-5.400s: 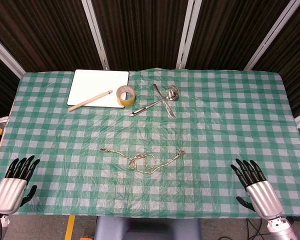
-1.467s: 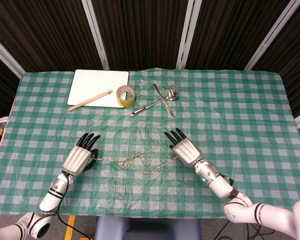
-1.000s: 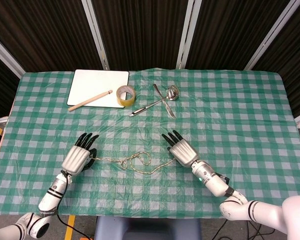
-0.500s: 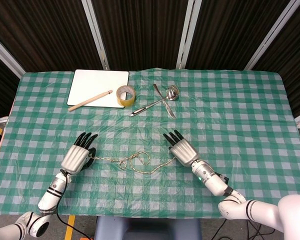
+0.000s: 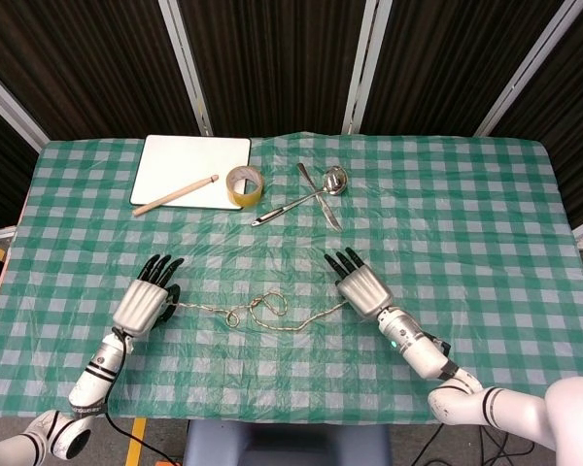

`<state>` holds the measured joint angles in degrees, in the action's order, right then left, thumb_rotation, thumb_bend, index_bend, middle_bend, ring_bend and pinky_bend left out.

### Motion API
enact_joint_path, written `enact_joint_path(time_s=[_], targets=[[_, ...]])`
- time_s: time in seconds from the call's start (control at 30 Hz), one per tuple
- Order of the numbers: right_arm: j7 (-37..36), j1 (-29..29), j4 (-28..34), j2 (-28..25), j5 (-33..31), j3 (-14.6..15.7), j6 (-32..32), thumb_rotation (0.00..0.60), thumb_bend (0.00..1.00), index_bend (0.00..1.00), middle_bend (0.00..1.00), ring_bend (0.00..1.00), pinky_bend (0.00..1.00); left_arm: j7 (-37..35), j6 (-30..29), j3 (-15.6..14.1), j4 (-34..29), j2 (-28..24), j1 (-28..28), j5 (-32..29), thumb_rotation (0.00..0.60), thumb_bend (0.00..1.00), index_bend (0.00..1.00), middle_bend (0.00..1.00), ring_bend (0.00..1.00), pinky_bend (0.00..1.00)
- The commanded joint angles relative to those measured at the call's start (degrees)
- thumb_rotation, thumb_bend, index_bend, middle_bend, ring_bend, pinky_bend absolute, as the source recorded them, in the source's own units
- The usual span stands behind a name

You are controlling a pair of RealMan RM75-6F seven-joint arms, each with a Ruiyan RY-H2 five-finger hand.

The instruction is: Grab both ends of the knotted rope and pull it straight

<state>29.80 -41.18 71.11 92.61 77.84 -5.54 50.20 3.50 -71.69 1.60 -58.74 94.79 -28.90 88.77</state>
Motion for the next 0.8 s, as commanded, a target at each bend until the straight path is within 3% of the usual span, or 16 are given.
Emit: enact_joint_path(time_s=[0.03, 0.4, 0.8], targets=[[-1.29, 0.88, 1.52, -2.10, 0.40, -0.02, 1.84, 0.600, 0.64, 0.78, 0.03, 0.00, 0.00, -0.16, -0.56, 0.21, 0.21, -0.70, 0.40, -0.22, 0.600, 0.42, 0.65, 0.08, 0.00, 0.08], [-9.15, 7.09, 3.50, -11.92, 0.18, 1.27, 8.35, 0.600, 0.64, 0.78, 0.03, 0.00, 0.00, -3.19, -0.62, 0.32, 3.34, -3.06, 1.76, -1.37, 0.600, 0.42, 0.65, 0.09, 0.00, 0.08], [-17.75, 11.72, -3.04, -14.14, -0.21, 3.07, 9.70, 0.600, 0.64, 0.78, 0.03, 0.00, 0.00, -7.97, 0.52, 0.03, 9.57, -1.58, 2.65, -2.14, 0.600, 0.42, 0.65, 0.09, 0.00, 0.08]])
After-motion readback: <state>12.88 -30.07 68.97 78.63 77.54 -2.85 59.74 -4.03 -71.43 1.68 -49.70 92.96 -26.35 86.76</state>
